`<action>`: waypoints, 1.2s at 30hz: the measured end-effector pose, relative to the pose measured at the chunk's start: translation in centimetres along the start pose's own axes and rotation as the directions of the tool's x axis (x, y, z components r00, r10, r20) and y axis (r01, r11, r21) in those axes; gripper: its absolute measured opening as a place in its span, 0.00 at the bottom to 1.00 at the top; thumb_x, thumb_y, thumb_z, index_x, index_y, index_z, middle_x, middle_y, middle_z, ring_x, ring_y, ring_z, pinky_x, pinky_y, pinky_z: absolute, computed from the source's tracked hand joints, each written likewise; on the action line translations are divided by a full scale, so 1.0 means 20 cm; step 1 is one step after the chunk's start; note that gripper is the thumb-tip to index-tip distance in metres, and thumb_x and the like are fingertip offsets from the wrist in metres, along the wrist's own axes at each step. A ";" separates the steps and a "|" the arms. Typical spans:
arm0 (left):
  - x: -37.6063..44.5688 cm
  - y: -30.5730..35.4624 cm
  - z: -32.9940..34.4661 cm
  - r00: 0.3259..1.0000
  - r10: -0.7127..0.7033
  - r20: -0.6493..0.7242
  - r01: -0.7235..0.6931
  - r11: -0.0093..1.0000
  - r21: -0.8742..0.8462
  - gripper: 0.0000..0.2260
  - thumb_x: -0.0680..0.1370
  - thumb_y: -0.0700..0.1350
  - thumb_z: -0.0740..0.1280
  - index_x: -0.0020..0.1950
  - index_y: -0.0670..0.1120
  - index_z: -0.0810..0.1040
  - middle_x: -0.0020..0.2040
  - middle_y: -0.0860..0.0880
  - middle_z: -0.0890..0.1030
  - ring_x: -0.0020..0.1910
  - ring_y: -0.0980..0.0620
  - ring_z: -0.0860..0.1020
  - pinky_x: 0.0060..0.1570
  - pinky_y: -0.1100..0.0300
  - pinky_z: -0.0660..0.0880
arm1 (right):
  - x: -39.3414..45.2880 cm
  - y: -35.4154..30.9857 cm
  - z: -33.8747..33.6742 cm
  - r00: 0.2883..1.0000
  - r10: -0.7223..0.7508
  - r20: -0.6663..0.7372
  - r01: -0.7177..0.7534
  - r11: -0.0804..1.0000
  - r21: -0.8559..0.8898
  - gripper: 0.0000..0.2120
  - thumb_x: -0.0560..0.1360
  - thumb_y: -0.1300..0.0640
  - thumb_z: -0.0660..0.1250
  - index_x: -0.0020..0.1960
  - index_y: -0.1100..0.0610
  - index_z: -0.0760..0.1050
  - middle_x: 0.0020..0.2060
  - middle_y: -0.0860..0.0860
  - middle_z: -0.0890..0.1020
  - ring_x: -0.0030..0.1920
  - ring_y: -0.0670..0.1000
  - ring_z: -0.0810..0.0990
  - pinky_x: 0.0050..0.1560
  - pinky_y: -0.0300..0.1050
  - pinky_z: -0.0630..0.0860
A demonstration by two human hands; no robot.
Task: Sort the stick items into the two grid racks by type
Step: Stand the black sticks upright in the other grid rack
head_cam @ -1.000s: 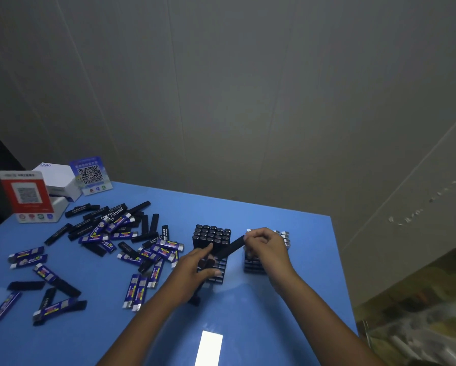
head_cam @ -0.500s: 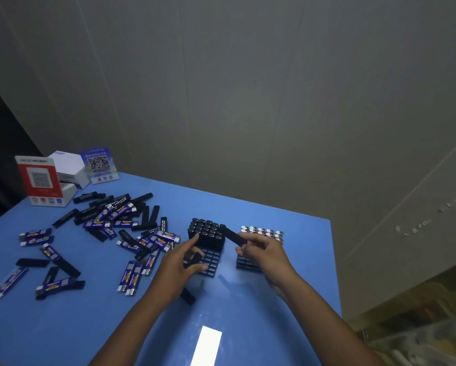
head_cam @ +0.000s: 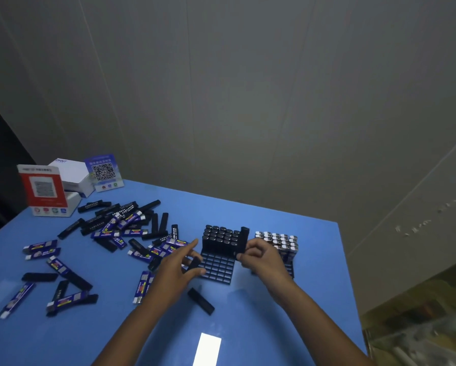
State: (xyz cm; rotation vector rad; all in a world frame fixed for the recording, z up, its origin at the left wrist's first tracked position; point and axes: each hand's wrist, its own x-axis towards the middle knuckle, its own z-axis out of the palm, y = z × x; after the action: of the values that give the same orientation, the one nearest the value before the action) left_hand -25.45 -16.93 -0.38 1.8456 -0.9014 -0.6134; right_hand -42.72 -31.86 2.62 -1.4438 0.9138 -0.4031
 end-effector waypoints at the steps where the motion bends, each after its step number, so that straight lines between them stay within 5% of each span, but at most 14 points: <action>1: 0.02 -0.01 -0.02 1.000 0.005 0.011 -0.005 1.000 -0.005 0.30 0.70 0.37 0.77 0.70 0.49 0.73 0.49 0.53 0.82 0.44 0.56 0.78 0.46 0.69 0.75 | 0.01 0.00 0.03 0.999 -0.032 -0.009 0.032 0.998 -0.060 0.08 0.74 0.66 0.73 0.48 0.63 0.74 0.36 0.57 0.76 0.37 0.50 0.73 0.35 0.33 0.70; 7: 0.10 -0.06 -0.16 0.996 0.037 0.083 -0.039 0.999 0.018 0.32 0.71 0.38 0.76 0.72 0.50 0.70 0.49 0.54 0.82 0.48 0.58 0.79 0.50 0.72 0.74 | 0.03 -0.04 0.18 0.970 -0.243 -0.014 0.228 0.928 -0.295 0.22 0.73 0.71 0.69 0.58 0.49 0.72 0.43 0.53 0.77 0.35 0.47 0.73 0.38 0.40 0.74; 11: 0.14 -0.09 -0.21 0.992 0.044 0.120 -0.046 0.999 0.008 0.31 0.71 0.38 0.76 0.72 0.48 0.70 0.50 0.54 0.82 0.49 0.63 0.77 0.51 0.75 0.72 | 0.04 -0.04 0.26 0.950 -0.312 -0.014 0.279 0.868 -0.410 0.30 0.73 0.69 0.69 0.65 0.41 0.69 0.44 0.51 0.77 0.39 0.54 0.79 0.42 0.47 0.78; 20: 0.16 -0.16 -0.28 0.987 0.030 0.156 -0.031 1.000 0.003 0.31 0.71 0.39 0.77 0.71 0.52 0.70 0.47 0.59 0.81 0.47 0.63 0.77 0.50 0.75 0.71 | 0.12 0.02 0.34 0.930 -0.354 -0.100 0.254 0.814 -0.523 0.09 0.78 0.53 0.70 0.54 0.43 0.72 0.38 0.44 0.82 0.41 0.41 0.81 0.43 0.42 0.80; 26: 0.18 -0.22 -0.31 0.988 -0.012 0.155 0.012 1.000 0.002 0.31 0.71 0.40 0.76 0.72 0.52 0.71 0.50 0.53 0.82 0.47 0.58 0.77 0.49 0.71 0.73 | 0.21 0.07 0.37 0.913 -0.383 -0.140 0.270 0.826 -0.495 0.09 0.75 0.62 0.73 0.48 0.50 0.76 0.43 0.45 0.80 0.44 0.42 0.79 0.43 0.32 0.74; 36: 0.22 -0.27 -0.31 0.988 -0.023 0.156 0.026 1.000 -0.016 0.31 0.70 0.37 0.77 0.69 0.55 0.72 0.46 0.63 0.80 0.39 0.63 0.74 0.44 0.70 0.73 | 0.35 0.15 0.44 0.939 -0.336 -0.077 0.222 0.760 -0.611 0.09 0.75 0.63 0.71 0.48 0.52 0.74 0.44 0.45 0.80 0.43 0.44 0.79 0.46 0.44 0.78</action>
State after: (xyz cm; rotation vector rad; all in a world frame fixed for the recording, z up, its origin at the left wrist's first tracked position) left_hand -16.53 -15.61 -2.73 1.8140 -0.9735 -0.7871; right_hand -32.82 -30.79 -3.30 -2.1757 1.0248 -0.5030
